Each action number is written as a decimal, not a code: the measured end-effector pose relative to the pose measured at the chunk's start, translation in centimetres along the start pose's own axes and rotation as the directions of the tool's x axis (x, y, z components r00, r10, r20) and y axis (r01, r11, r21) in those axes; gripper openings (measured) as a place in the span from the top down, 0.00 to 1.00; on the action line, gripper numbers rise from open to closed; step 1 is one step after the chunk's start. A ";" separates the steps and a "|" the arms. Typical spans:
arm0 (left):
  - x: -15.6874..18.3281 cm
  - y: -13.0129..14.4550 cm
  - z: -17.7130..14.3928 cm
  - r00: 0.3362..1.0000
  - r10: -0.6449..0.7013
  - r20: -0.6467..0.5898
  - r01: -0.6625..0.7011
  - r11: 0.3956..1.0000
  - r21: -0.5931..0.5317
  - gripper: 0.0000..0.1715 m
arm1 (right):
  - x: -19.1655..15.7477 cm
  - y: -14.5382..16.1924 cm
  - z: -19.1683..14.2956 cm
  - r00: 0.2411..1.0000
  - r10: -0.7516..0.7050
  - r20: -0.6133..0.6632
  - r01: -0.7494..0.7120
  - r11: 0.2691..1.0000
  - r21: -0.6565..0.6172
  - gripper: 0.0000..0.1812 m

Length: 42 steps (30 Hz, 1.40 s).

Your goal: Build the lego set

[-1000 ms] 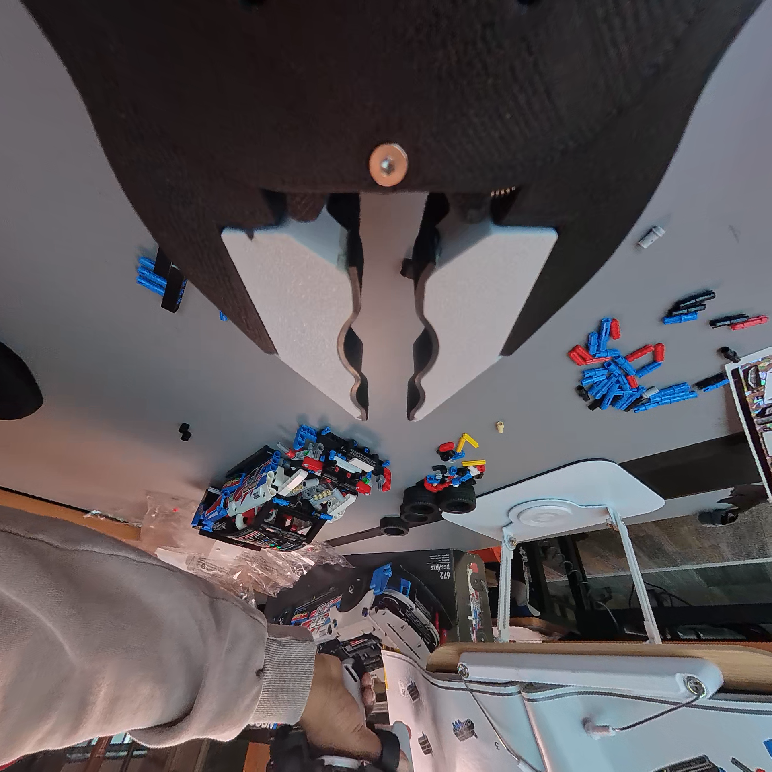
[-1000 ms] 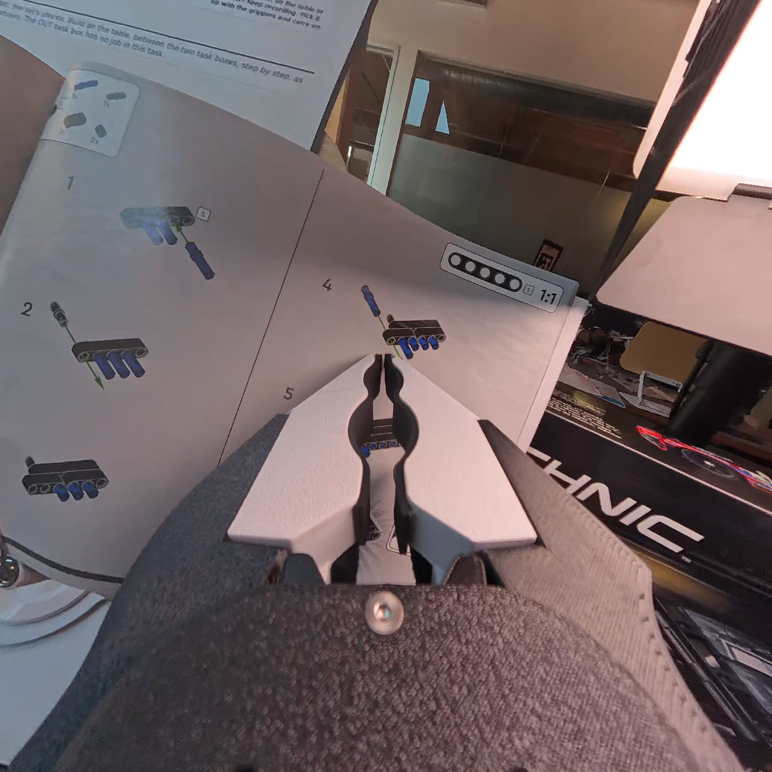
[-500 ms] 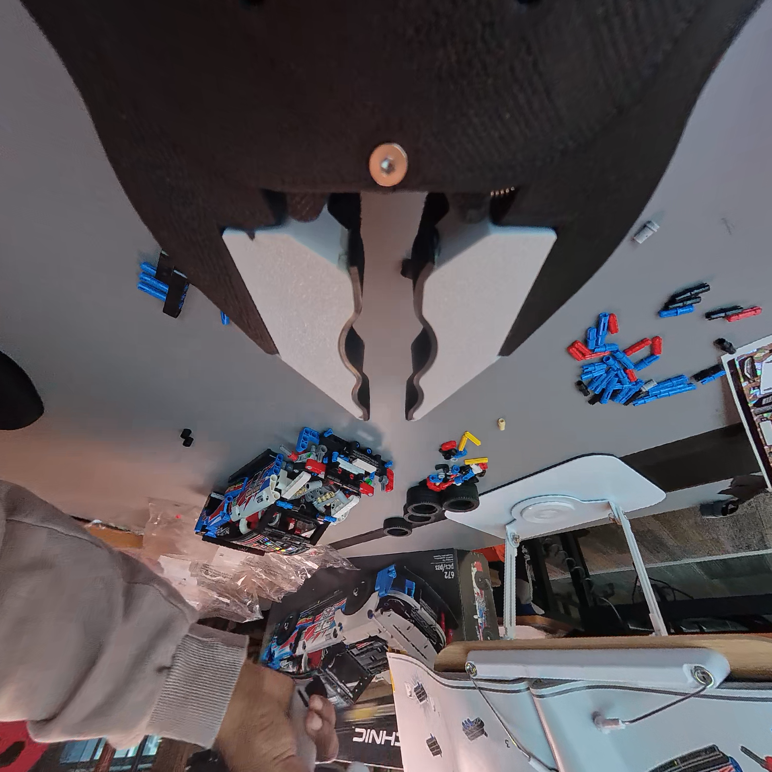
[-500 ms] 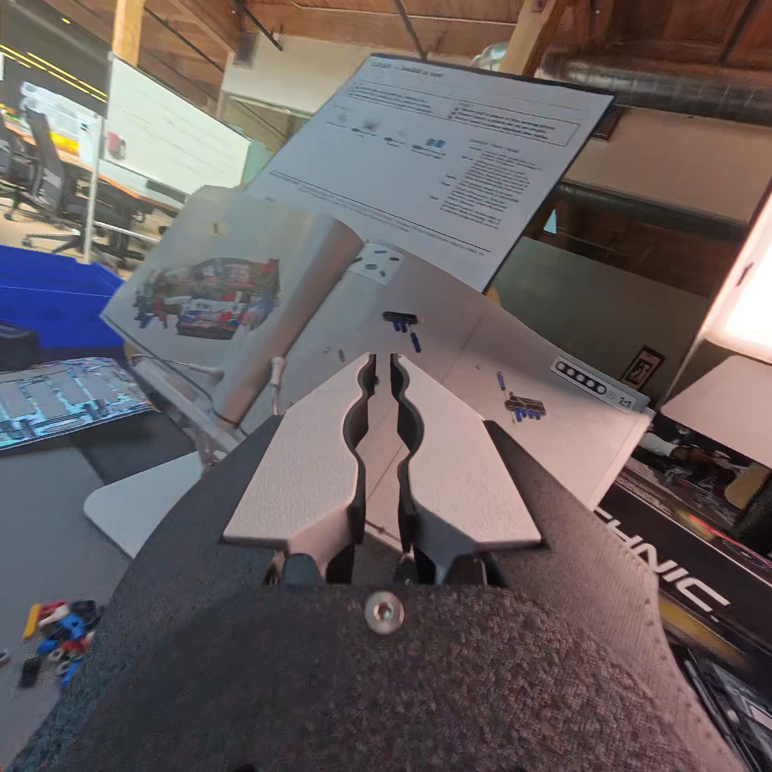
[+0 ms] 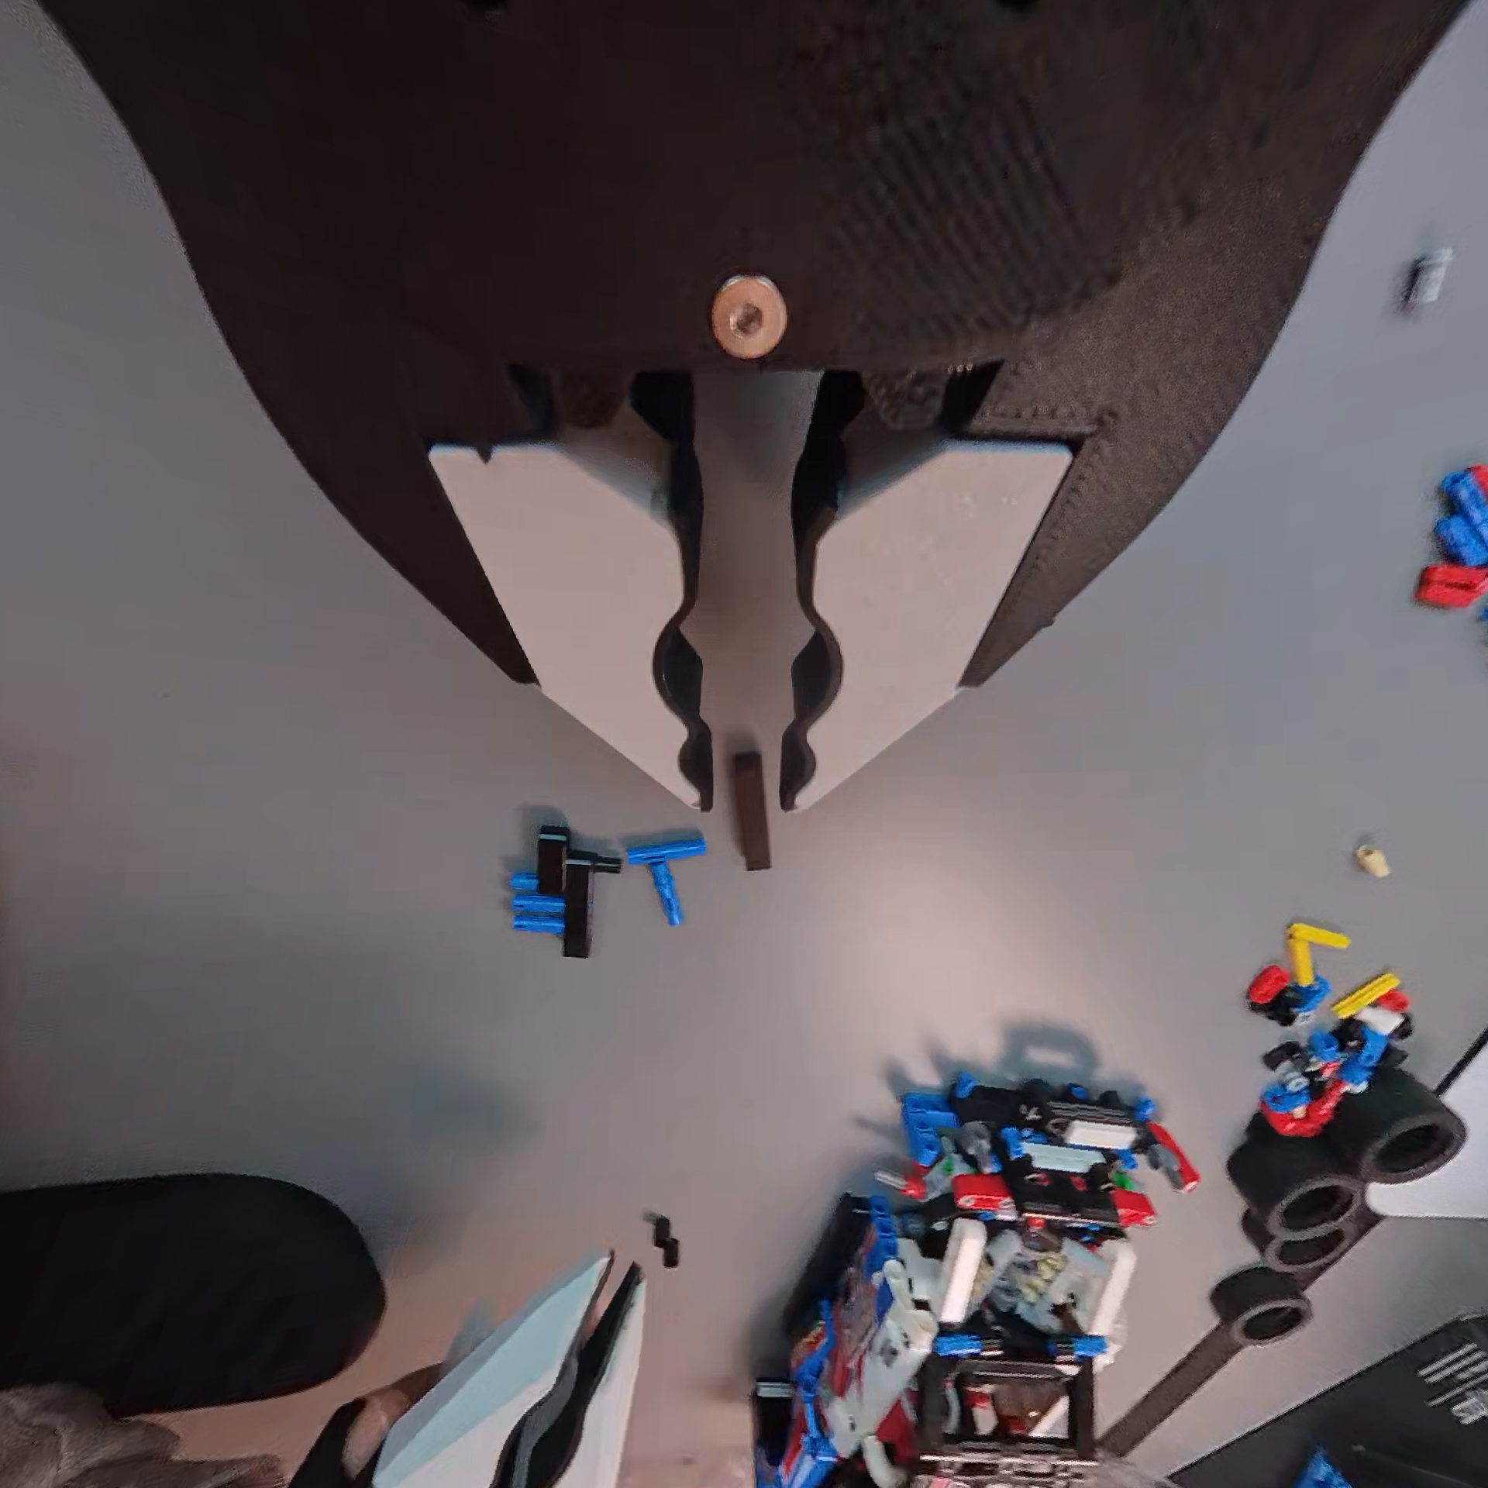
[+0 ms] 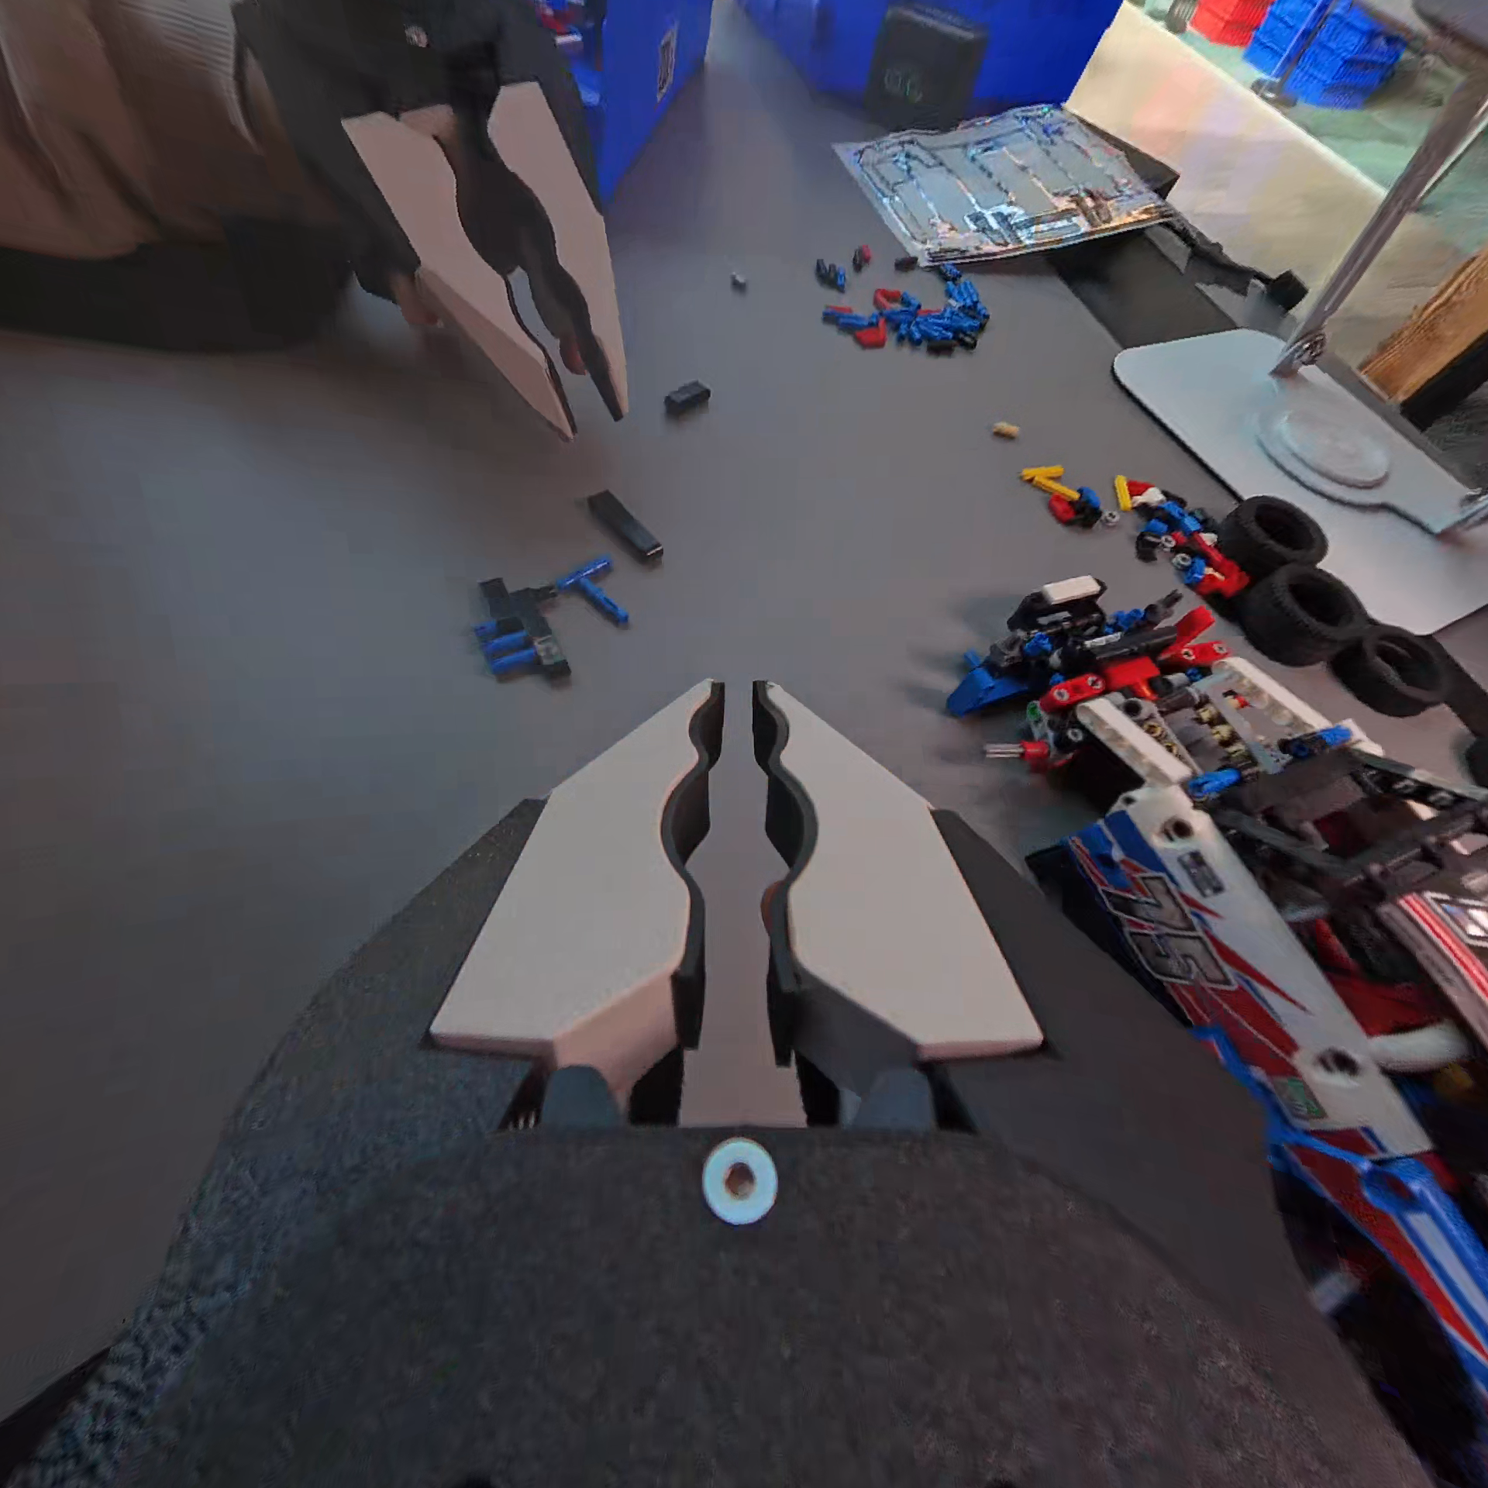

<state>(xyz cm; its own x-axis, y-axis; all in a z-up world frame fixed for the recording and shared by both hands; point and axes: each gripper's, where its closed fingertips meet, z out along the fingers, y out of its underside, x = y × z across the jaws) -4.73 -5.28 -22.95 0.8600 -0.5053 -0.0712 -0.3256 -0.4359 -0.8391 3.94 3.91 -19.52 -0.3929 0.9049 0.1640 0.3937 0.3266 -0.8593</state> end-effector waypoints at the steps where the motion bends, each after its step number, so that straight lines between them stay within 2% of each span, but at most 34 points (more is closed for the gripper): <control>1: 0.8 0.0 0.4 0.999 0.023 -0.031 -0.023 1.000 -0.005 0.92 | -0.8 0.6 0.2 1.000 -0.005 0.006 0.005 1.000 -0.008 0.97; 7: 2.0 1.0 3.0 0.977 0.194 -0.092 -0.204 0.971 -0.123 0.88 | -2.8 0.6 1.4 0.997 -0.047 0.064 0.049 0.998 -0.031 0.97; 11: 2.3 0.8 3.5 0.946 0.262 -0.190 -0.288 0.949 -0.128 0.88 | -5.9 0.9 2.1 0.972 -0.052 0.228 0.076 0.992 -0.100 0.93; 17: 3.5 0.7 4.1 0.909 0.259 -0.327 -0.317 0.938 -0.138 0.97 | -7.5 2.4 4.8 0.954 -0.065 0.293 0.148 0.951 -0.272 0.84; 19: 3.9 0.8 4.0 0.906 0.262 -0.333 -0.319 0.939 -0.129 1.00 | -7.7 2.4 5.5 0.939 -0.091 0.331 0.193 0.937 -0.290 0.85; 21: 4.2 1.0 3.6 0.907 0.256 -0.334 -0.311 0.942 -0.122 1.00 | -7.5 2.3 5.9 0.916 -0.152 0.371 0.270 0.919 -0.288 0.90; 27: 5.7 1.4 2.5 0.911 0.223 -0.348 -0.275 0.955 -0.107 0.99 | -6.3 2.9 6.5 0.799 -0.271 0.537 0.482 0.823 -0.301 0.99; 30: 6.4 1.2 2.5 0.909 0.223 -0.352 -0.271 0.958 -0.091 0.97 | -4.9 2.7 7.1 0.781 -0.308 0.543 0.528 0.791 -0.310 0.99; 32: 6.6 1.2 2.4 0.907 0.221 -0.359 -0.269 0.959 -0.090 0.97 | -4.2 2.1 7.2 0.815 -0.272 0.511 0.483 0.807 -0.341 0.93; 35: 5.8 0.9 2.1 0.920 0.208 -0.333 -0.246 0.966 -0.077 0.96 | -5.8 0.5 6.7 0.873 -0.101 0.477 0.295 0.888 -0.351 0.83; 39: 3.8 0.7 2.1 0.948 0.198 -0.251 -0.223 0.972 -0.076 0.94 | -7.7 0.1 7.4 0.949 0.088 0.302 0.038 0.920 -0.390 0.64; 40: 3.6 0.7 2.3 0.951 0.198 -0.236 -0.222 0.972 -0.078 0.93 | -8.0 0.5 7.6 0.958 0.097 0.270 0.020 0.917 -0.399 0.63; 42: 3.3 0.7 2.6 0.953 0.210 -0.219 -0.232 0.969 -0.081 0.91 | -7.7 1.8 7.9 0.978 0.026 0.207 0.068 0.898 -0.435 0.65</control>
<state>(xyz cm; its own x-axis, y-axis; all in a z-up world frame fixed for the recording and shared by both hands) -1.10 -5.34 -25.17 0.6651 -0.7360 -0.1264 -0.5474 -0.3654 -0.7529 1.15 -4.64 -26.18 -0.5462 0.8368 0.0378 0.6879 0.4739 -0.5497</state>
